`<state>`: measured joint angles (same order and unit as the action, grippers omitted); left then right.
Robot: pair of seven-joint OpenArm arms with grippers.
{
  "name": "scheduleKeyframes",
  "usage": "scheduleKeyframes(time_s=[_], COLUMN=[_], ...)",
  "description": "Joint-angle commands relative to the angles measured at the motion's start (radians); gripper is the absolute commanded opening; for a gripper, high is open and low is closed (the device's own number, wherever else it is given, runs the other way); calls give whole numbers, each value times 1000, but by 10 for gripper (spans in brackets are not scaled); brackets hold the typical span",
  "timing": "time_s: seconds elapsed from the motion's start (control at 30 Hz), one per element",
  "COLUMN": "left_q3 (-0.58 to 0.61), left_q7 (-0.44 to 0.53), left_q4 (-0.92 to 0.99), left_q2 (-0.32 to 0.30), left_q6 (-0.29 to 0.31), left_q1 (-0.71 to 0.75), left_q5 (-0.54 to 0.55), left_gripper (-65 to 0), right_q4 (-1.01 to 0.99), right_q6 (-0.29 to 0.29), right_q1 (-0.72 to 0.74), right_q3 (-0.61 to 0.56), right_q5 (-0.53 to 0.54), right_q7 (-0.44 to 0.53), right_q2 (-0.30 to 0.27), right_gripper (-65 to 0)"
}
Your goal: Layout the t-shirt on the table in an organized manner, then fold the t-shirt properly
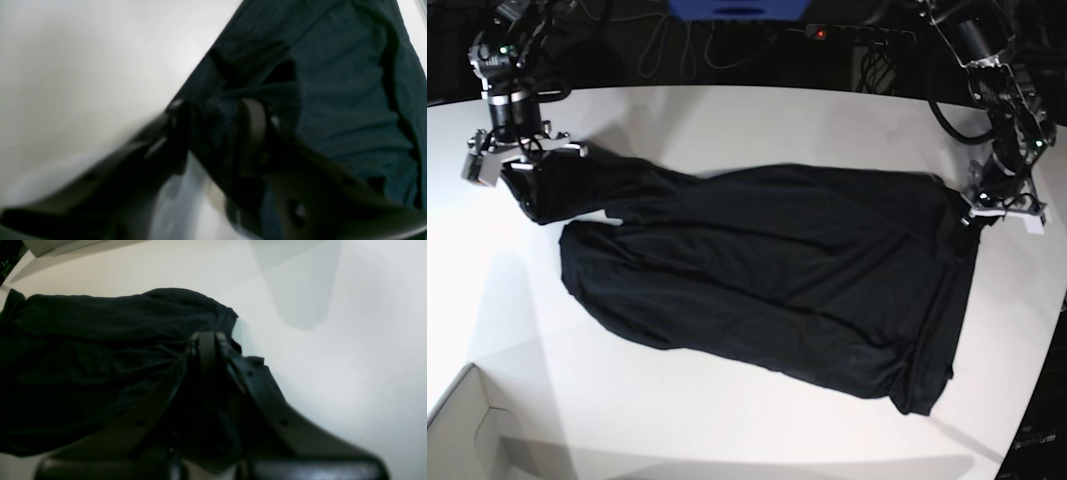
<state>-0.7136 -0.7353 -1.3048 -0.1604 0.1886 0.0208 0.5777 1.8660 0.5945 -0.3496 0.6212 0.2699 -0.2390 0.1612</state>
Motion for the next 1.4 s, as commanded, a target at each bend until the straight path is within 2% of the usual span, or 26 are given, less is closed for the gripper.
scheduleKeyframes(time_s=[0.0, 0.23, 0.47, 0.6, 0.8, 1.03, 1.17, 1.37], left_q3=[-4, -4, -11, -11, -64, -180, -189, -194], left_q7=[15, 10, 6, 6, 6, 4, 7, 9], left_q4=[-15, -15, -71, -174, -267, -258, -249, -114], left_q2=[-14, -14, -14, -1, 15, 6, 11, 14], left_q6=[7, 9, 9, 9, 9, 9, 9, 10], left_q1=[-12, -5, 11, 49, 129, 209, 229, 227], left_q5=[12, 12, 21, 23, 136, 278, 281, 288], left_gripper=[-489, -650, -648, -648, -648, -648, -648, -648], right_q4=[16, 7, -26, -26, -26, -26, -26, -24], right_q6=[5, 5, 5, 5, 5, 5, 5, 5], right_q1=[1, 13, 17, 22, 24, 24, 24, 22], right_q3=[1, 2, 2, 2, 2, 2, 2, 2], right_q5=[21, 19, 19, 19, 19, 19, 19, 19], right_q7=[31, 31, 31, 31, 31, 31, 31, 31], right_q2=[-4, -4, -4, -4, -4, -4, -4, -4], right_gripper=[-650, -650, -650, -650, -650, -650, -650, -650])
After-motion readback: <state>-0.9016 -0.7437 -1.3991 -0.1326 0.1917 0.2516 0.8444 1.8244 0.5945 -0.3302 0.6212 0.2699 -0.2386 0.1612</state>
